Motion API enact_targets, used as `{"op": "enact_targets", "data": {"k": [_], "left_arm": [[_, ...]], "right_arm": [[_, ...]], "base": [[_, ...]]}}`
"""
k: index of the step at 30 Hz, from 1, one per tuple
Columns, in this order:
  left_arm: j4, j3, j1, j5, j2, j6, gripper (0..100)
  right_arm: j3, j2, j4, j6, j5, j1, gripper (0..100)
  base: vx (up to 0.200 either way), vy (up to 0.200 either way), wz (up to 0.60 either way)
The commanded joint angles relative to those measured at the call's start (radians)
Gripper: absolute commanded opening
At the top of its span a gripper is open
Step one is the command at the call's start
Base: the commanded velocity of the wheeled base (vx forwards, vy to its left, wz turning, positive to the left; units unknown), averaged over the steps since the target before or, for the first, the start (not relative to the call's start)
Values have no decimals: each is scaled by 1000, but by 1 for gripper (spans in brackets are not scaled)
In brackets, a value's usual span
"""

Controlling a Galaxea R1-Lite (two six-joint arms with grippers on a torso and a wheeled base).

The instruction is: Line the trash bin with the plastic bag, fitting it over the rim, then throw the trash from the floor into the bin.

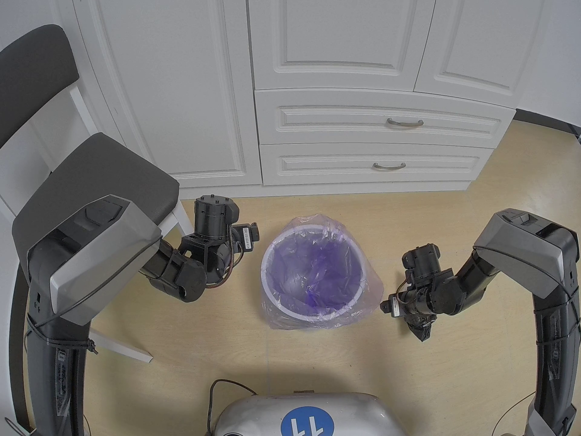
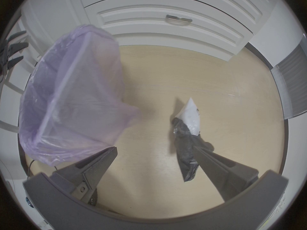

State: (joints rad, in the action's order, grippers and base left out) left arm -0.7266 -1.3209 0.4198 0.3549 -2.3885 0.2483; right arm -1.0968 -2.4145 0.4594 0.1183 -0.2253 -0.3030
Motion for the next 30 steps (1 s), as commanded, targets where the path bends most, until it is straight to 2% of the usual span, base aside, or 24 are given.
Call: {"op": "enact_targets", "data": {"k": [1, 6, 12, 13, 19, 22, 27, 30], "left_arm": [[-1, 0, -3, 1, 5, 0, 100], [-1, -1, -6, 1, 2, 0, 100], [-1, 0, -6, 1, 2, 0, 100], [-1, 0, -6, 1, 2, 0, 100], [-1, -1, -4, 1, 0, 0, 100], [-1, -1, -4, 1, -3, 0, 100], [-1, -1, -4, 1, -4, 0, 100], [-1, -1, -3, 1, -6, 0, 100]], "right_arm": [[-15, -2, 1, -9, 7, 36, 100], [-57, -11, 2, -8, 35, 76, 100], [-95, -52, 62, 20, 54, 81, 100], [-98, -75, 107, 64, 87, 68, 100], [-106, -92, 116, 144, 149, 24, 100], [-144, -133, 107, 196, 149, -5, 100], [-206, -178, 82, 222, 142, -11, 100], [-258, -184, 12, 265, 139, -11, 100]], "base": [[0, 0, 0], [0, 0, 0], [0, 0, 0], [0, 0, 0], [0, 0, 0], [0, 0, 0], [0, 0, 0], [0, 0, 0]]}}
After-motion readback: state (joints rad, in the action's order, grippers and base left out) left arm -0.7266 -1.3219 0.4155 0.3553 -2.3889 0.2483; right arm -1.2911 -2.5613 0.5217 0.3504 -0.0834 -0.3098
